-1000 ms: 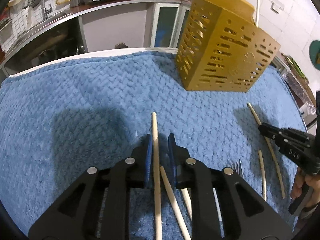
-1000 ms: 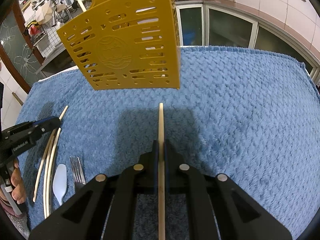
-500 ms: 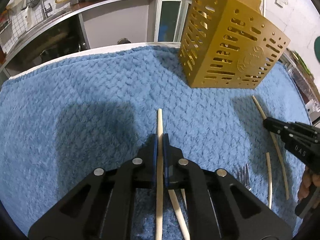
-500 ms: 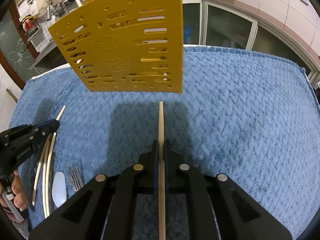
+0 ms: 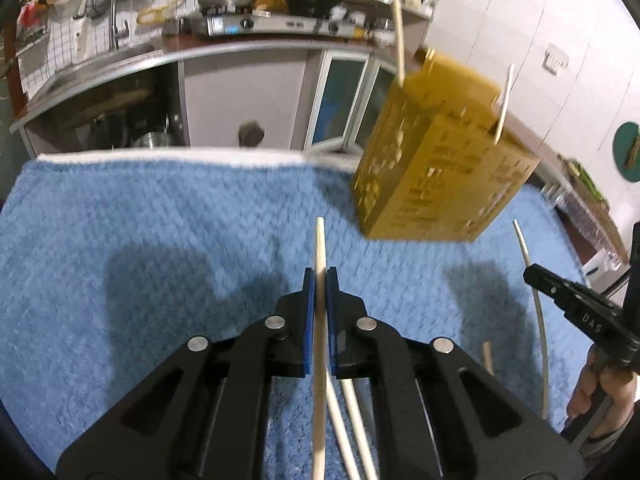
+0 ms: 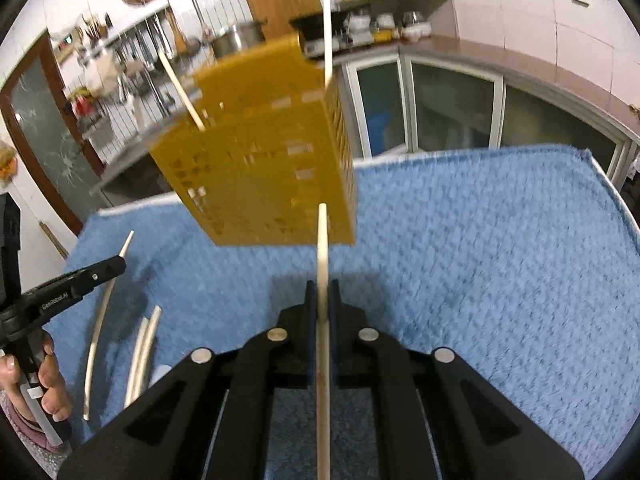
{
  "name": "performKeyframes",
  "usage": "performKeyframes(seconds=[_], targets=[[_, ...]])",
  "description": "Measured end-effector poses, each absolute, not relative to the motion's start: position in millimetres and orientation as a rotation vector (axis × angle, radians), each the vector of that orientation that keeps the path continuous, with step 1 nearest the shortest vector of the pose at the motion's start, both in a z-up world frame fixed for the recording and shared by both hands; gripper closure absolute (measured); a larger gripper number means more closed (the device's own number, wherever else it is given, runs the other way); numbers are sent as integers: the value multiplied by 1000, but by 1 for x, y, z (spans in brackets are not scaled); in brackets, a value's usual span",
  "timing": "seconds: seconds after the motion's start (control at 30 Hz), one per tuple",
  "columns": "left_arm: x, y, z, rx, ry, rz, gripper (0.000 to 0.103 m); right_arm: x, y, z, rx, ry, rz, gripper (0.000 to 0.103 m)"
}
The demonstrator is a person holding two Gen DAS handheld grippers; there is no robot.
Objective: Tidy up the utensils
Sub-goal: 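Lift both held chopsticks toward the yellow slotted holder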
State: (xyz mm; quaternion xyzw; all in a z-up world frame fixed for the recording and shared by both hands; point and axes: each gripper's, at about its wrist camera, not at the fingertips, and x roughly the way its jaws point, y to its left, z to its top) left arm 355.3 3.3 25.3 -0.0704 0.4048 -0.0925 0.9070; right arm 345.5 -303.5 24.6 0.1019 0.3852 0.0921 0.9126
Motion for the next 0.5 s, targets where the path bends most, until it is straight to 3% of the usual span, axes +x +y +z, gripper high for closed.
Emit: performKeyframes(seconds=[0.5], targets=[[347, -17, 90, -185, 632, -271, 99, 341, -326, 68, 291, 579, 259, 97]])
